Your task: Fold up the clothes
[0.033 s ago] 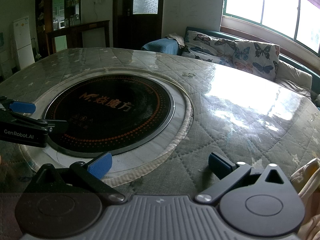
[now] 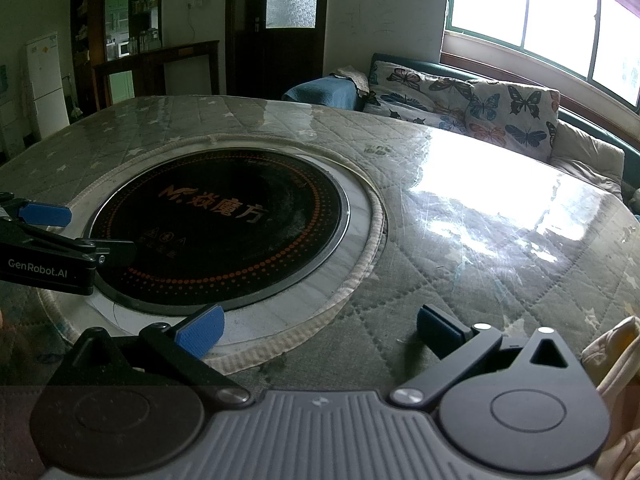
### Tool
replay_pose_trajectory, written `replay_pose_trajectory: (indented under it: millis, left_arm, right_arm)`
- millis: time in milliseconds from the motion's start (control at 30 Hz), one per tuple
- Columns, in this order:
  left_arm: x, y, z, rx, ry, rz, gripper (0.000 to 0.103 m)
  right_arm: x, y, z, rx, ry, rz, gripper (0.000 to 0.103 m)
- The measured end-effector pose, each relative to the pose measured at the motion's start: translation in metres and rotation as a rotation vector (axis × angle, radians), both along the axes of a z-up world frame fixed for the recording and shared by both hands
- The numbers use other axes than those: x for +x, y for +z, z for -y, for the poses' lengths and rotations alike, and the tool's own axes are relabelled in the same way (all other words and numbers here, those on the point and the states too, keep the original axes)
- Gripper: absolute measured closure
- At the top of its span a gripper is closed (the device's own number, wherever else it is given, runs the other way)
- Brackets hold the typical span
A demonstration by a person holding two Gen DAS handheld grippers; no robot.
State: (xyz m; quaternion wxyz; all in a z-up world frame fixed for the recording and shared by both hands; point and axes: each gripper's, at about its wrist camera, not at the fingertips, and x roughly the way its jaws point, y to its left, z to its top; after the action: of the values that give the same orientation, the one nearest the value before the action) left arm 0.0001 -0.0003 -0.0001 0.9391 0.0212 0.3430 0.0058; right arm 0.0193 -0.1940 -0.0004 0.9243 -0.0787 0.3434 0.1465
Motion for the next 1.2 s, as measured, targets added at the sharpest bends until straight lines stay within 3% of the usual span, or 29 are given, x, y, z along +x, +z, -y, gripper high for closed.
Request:
replay_pose_trajectory:
  millis: [667,900,1200]
  left_arm:
    - [0.004,0.008,0.009,0.028,0.011,-0.022,0.0]
    - [0.004,0.017,0.028,-0.043,-0.06,-0.078,0.0]
    - [0.001,0.021,0.065,-0.065,-0.208,-0.165,0.0]
  right_arm:
    - [-0.002,0.004,0.005,0.014,0.016,-0.015,0.0]
    - [-0.015,0.013,0.02,0.031,0.011,-0.03,0.0]
    - [-0.044,0.025,0.045,0.021,-0.008,-0.023,0.0]
